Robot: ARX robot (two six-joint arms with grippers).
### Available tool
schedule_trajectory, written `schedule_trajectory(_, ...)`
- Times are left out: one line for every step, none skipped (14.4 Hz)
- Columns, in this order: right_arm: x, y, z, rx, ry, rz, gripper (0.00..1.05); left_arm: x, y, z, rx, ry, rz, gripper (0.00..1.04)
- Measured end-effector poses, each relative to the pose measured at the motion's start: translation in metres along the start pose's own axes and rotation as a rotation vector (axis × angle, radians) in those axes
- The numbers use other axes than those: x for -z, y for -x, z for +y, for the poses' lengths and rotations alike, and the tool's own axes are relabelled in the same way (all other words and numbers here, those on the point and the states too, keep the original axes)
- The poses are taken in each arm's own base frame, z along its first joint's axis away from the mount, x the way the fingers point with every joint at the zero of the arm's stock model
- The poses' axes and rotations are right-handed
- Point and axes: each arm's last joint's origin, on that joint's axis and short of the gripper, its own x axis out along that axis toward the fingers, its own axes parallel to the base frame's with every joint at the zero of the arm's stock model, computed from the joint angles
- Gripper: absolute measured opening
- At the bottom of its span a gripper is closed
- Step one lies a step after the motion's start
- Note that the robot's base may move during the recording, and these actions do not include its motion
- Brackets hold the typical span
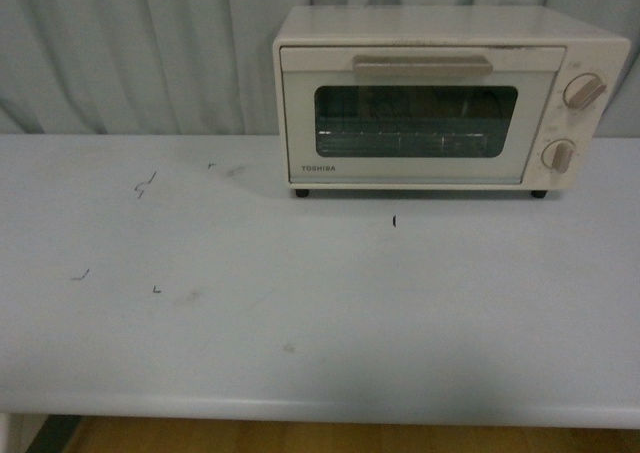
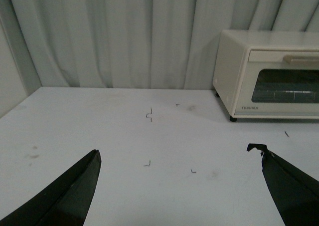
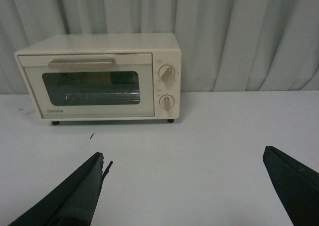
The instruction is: Open oven
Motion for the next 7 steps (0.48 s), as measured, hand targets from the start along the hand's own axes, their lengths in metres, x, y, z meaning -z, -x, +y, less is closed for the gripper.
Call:
schedule_trajectory(-0.0003,0.0,0.0,0.0,0.0,-0.003,0.98,-0.0003,0.0,0.0,0.0,0.0,-0.003,0.98)
schedule_trajectory(-0.0004,0.0,0.0,0.0,0.0,-0.004,0.98,-0.0002,0.0,0.0,0.0,0.0,-0.002,0.98)
schedule_trajectory(-0.0003,0.0,0.0,0.0,0.0,-0.003,0.98,-0.0009,0.0,0.0,0.0,0.0,-0.007,0.98)
schedule_trajectory(0.0002,-0.0001,0.0,0.0,0.0,0.003,0.98,0.0002,0.0,0.0,0.0,0.0,0.003,0.98)
schedule_trajectory(0.0001,0.0,0.0,0.0,0.0,0.001,0.98,-0.0002,0.0,0.0,0.0,0.0,-0.001,0.98)
schedule_trajectory(0.0001,0.0,0.0,0.0,0.0,0.001,0.98,-0.0001,0.0,0.0,0.0,0.0,0.0,0.98)
schedule_trajectory(0.0001,0.0,0.0,0.0,0.0,0.001,0.98,-0.0001,0.0,0.0,0.0,0.0,0.0,0.98)
